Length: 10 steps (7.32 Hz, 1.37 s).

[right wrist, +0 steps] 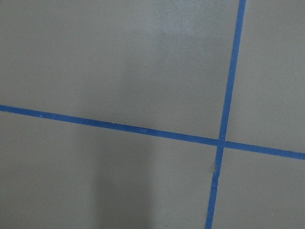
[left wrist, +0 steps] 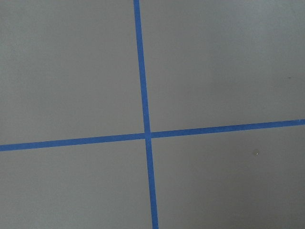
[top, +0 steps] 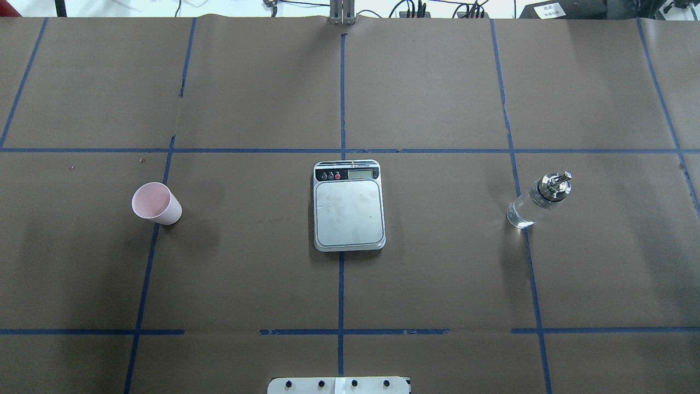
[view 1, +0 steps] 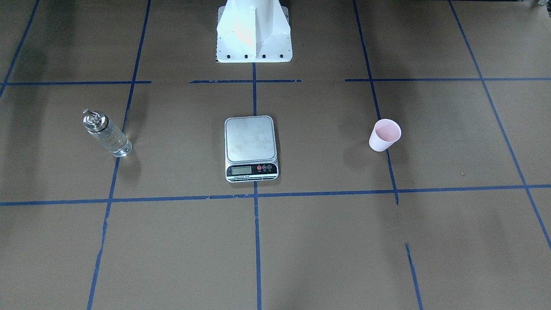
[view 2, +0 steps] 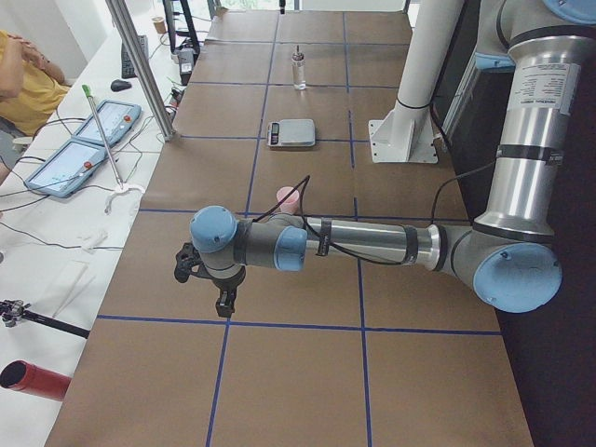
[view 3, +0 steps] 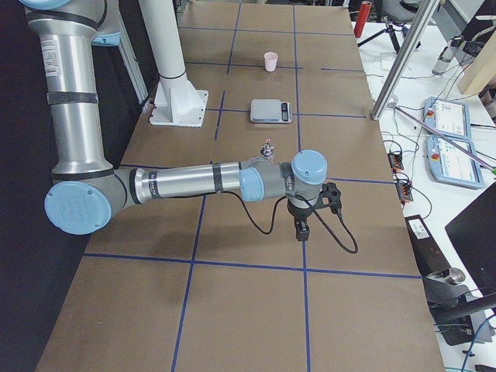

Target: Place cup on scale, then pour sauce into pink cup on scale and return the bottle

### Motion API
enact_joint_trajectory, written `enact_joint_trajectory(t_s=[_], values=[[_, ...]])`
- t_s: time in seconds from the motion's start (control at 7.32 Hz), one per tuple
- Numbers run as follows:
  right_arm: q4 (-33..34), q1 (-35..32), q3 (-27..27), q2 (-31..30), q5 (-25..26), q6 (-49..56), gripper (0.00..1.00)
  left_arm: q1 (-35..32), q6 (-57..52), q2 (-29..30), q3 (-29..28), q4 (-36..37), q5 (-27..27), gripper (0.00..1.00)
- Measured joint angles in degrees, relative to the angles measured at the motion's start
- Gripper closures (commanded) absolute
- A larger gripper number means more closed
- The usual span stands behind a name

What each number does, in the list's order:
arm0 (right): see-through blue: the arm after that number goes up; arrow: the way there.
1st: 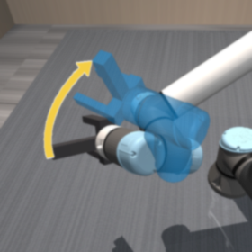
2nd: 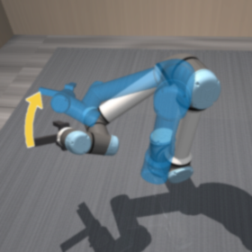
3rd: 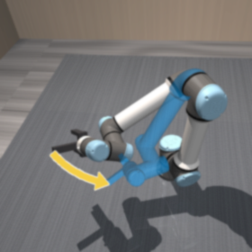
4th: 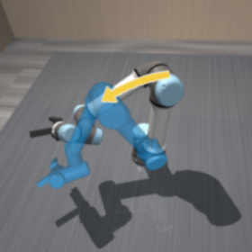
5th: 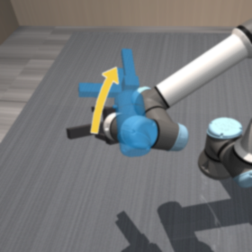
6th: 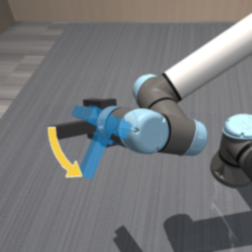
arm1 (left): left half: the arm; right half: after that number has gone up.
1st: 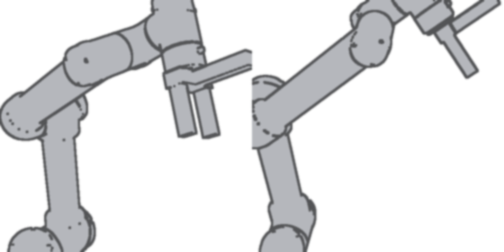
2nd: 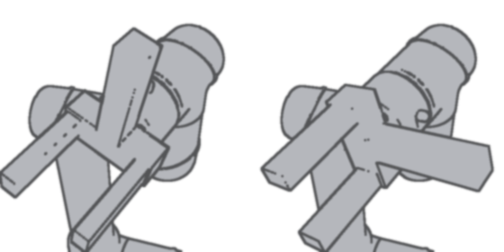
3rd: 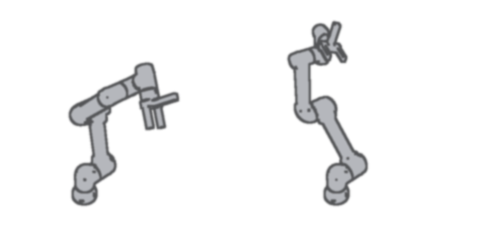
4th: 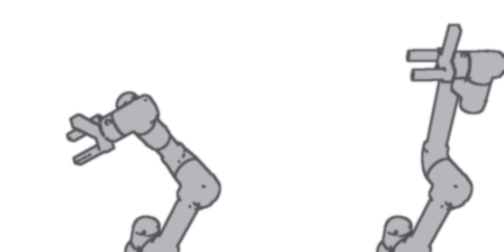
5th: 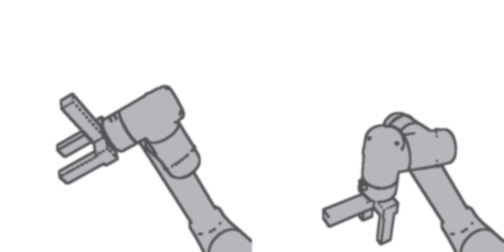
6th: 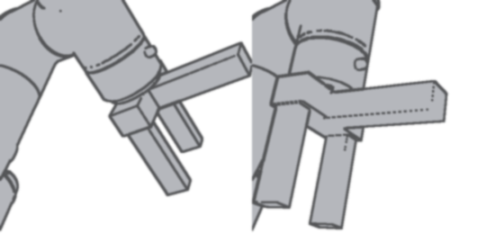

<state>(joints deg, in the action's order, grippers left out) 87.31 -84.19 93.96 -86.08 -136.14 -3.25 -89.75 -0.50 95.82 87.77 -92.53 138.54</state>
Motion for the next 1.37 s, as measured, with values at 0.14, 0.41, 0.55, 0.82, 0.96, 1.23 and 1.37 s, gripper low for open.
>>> enact_joint_trajectory(t_s=[0.14, 0.41, 0.55, 0.82, 0.96, 1.23, 1.37], values=[[0.01, 0.01, 0.0, -0.13, -0.15, -0.02, 0.0, 0.06, -0.11, -0.3, -0.14, -1.26, 0.08, 0.0], [-0.12, 0.05, -0.01, -0.45, -0.6, -0.08, 0.0, 0.41, -0.16, -1.06, 0.0, -4.7, 0.29, 0.0], [-0.23, 0.04, -0.03, -0.58, -0.66, -0.18, 0.0, 0.54, 0.01, -1.2, 0.26, -5.29, 0.24, 0.0], [-0.49, 0.07, 0.07, -1.15, -0.5, -0.51, 0.0, 0.95, 0.09, -1.2, 0.24, -6.28, 0.51, 0.0], [-0.93, 0.23, 0.08, -1.31, -0.46, -0.44, 0.0, 1.38, 0.09, -1.22, 0.45, -7.87, 0.68, 0.0], [-3.01, 1.31, 0.04, -1.55, -0.9, -0.7, 0.0, 6.76, 4.36, -1.26, 1.37, -12.99, 2.81, 0.0], [-3.62, 2.08, 0.07, -1.7, -1.33, -0.83, 0.0, 12.41, 11.78, -1.17, 2.74, -16.69, 2.96, 0.02]])
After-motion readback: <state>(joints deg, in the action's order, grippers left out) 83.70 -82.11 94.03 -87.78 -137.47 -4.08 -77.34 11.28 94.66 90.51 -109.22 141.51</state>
